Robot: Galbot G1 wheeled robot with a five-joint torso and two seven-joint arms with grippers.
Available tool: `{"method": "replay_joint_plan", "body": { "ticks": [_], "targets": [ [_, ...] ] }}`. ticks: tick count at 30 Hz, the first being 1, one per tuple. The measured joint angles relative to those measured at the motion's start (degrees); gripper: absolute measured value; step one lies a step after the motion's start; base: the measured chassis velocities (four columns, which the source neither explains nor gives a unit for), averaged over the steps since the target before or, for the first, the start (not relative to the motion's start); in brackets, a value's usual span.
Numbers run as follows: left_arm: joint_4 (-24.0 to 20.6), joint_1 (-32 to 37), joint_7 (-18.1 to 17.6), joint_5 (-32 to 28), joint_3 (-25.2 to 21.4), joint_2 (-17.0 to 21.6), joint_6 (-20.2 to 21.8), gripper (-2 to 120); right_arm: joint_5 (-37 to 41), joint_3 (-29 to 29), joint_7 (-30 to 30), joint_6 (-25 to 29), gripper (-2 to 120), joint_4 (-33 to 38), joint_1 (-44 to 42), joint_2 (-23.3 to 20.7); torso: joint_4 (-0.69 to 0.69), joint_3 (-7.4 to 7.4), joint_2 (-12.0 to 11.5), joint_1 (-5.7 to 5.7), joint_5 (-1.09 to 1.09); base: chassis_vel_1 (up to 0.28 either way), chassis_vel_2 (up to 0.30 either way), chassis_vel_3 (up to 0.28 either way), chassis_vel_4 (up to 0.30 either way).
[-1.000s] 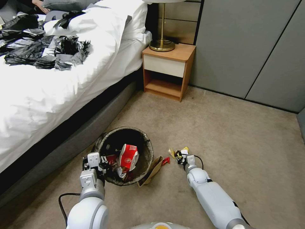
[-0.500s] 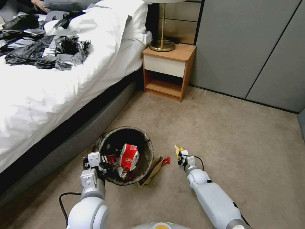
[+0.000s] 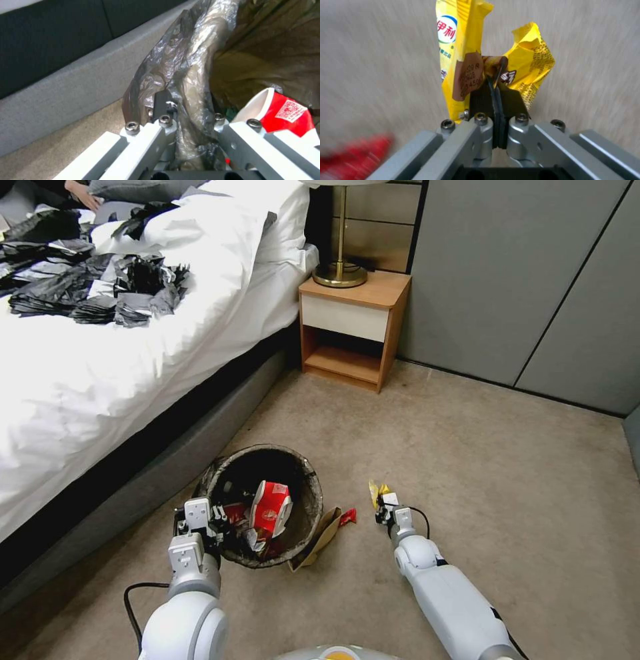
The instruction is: Pick up the trash bin, then pick up the garbage from the floor and place it into the trash bin.
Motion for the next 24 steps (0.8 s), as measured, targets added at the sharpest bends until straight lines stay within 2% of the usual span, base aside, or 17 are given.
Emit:
{"method": "replay_joint_plan", "body": {
  "ticks": [3,4,6,9,10,13,14,17,18,21,24],
  "targets": [
    [0.0,-0.1,0.0,0.0,0.0,0.0,0.0,2,0.0,0.0,0.6,0.9,0,1.7,-0.6,-0.1,0.0,0.0,0.0,0.0,0.01,0.0,0.0,0.0,0.0],
    [0.0,-0.1,0.1,-0.1,0.0,0.1,0.0,2,0.0,0.2,1.0,1.7,0,3.3,-1.2,-0.3,0.03,0.0,0.0,0.0,0.02,0.0,0.0,0.0,0.0],
    [0.1,-0.1,0.1,-0.2,0.0,0.1,0.0,2,0.0,0.5,1.4,2.7,0,6.1,-2.6,-0.7,0.0,0.0,0.0,0.0,0.02,0.0,0.0,0.0,0.0],
    [1.1,-0.4,0.0,-0.3,-0.1,0.3,0.0,2,0.9,2.1,2.8,6.5,0,24.4,-9.1,-2.5,0.01,0.0,0.0,0.0,0.02,0.0,0.0,0.0,0.0],
    [1.1,-0.4,0.0,-0.3,-0.1,0.3,0.0,2,0.9,2.1,2.8,6.5,0,24.4,-9.1,-2.5,0.01,0.0,0.0,0.0,0.02,0.0,0.0,0.0,0.0],
    [1.6,-0.7,0.0,-0.3,0.3,0.1,0.0,2,3.3,3.1,2.2,8.6,0,41.8,-14.7,-4.6,0.01,-0.01,0.0,0.0,0.03,0.0,0.0,0.0,0.0],
    [1.6,-0.7,0.0,-0.3,0.3,0.1,0.0,2,3.3,3.1,2.2,8.6,0,41.8,-14.7,-4.6,0.01,-0.01,0.0,0.0,0.03,0.0,0.0,0.0,0.0],
    [2.1,-0.8,0.0,-0.3,1.0,0.4,0.0,2,5.6,0.9,-5.2,14.8,0,57.2,-19.6,-6.4,0.02,-0.01,0.0,0.0,0.01,0.0,0.0,0.0,0.0],
    [2.1,-0.8,0.0,-0.3,1.0,0.4,0.0,2,5.6,0.9,-5.2,14.8,0,57.2,-19.6,-6.4,0.02,-0.01,0.0,0.0,0.01,0.0,0.0,0.0,0.0],
    [2.3,-0.7,0.0,-0.2,1.4,0.5,0.0,2,5.7,-3.8,-12.8,18.9,0,61.9,-22.1,-7.5,0.02,-0.01,0.0,0.0,0.02,0.0,0.0,0.0,0.0],
    [2.3,-0.7,0.0,-0.2,1.5,0.5,0.0,2,5.5,-5.8,-14.3,19.5,0,62.4,-22.4,-8.2,0.02,-0.01,0.0,0.0,0.02,0.0,0.0,0.0,0.0]
  ]
}}
